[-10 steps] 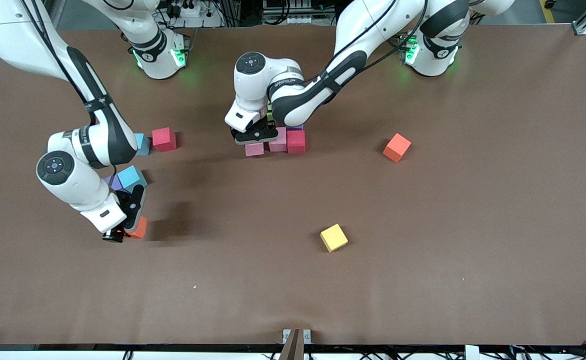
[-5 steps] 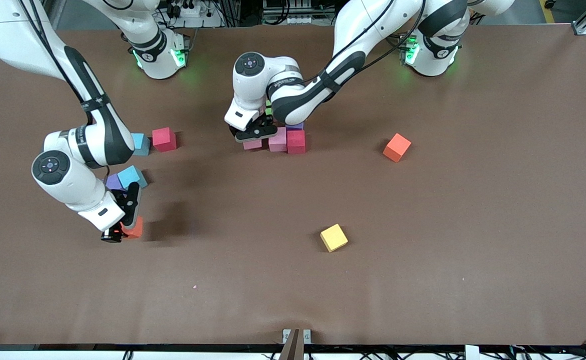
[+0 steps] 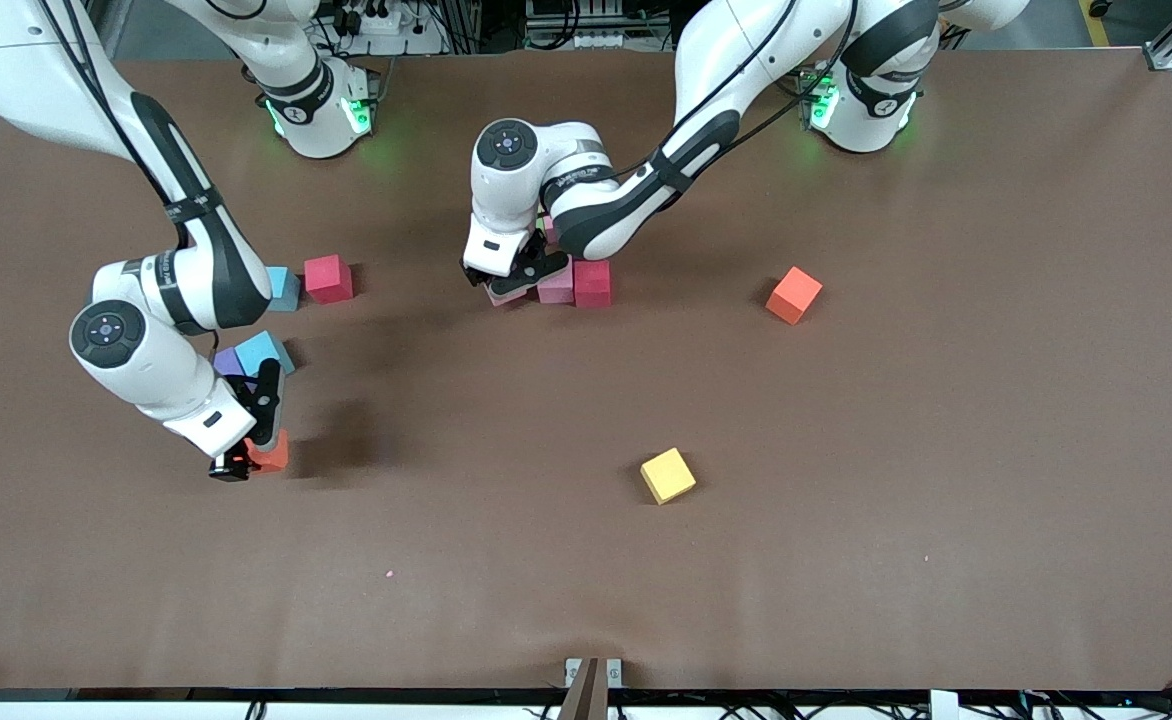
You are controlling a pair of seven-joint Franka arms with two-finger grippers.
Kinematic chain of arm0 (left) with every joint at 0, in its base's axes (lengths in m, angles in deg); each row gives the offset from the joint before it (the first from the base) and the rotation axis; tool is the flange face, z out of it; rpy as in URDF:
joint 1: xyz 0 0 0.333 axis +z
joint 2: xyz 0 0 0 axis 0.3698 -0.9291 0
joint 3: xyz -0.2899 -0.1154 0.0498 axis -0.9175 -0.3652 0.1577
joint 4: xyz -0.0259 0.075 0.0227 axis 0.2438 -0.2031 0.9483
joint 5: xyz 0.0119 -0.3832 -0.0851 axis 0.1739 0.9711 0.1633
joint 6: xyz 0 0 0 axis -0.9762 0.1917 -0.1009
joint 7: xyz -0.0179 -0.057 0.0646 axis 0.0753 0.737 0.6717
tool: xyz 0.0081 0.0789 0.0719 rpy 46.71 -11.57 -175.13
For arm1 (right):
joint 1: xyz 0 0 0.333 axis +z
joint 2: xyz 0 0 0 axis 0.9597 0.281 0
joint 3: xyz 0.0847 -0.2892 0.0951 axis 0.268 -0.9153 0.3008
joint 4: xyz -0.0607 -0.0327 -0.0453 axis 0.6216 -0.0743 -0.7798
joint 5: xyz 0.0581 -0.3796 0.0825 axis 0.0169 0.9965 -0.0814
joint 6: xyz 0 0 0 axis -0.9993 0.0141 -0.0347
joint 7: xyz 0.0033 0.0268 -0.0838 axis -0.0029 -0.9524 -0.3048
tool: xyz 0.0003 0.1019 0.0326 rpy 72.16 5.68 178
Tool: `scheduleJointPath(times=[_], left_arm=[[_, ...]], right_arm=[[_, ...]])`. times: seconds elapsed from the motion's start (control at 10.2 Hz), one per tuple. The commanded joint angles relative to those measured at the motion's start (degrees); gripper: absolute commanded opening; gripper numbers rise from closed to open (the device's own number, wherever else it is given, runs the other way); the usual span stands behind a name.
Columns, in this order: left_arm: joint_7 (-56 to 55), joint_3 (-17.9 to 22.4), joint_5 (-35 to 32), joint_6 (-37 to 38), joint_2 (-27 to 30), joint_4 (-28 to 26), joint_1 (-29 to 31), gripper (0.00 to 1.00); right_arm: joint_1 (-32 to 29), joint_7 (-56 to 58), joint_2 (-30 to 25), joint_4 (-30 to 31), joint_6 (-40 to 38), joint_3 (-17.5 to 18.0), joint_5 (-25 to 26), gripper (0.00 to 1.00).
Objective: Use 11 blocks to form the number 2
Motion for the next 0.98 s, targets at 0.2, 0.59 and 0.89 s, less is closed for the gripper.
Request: scheduleJointPath(times=[0.2, 0.59, 0.89], left_arm=[[-2.4, 0.9, -0.1, 0.3, -0.1, -0.5, -1.7, 0.01], [-2.5, 0.9, -1.4, 0.4, -0.3, -2.3, -3.2, 0.01], [-2.4, 0.8, -1.2, 0.4, -0.3, -4.8, -3.9, 0.00]], right_arm=[[-0.4, 1.4, -1.5, 2.2, 1.4, 0.2, -0.5, 0.27], [-0.4, 1.4, -1.4, 2.2, 1.5, 0.2, -0.4, 0.27], [-0.4, 1.4, -1.4, 2.2, 1.7, 0.2, -0.4, 0.27]])
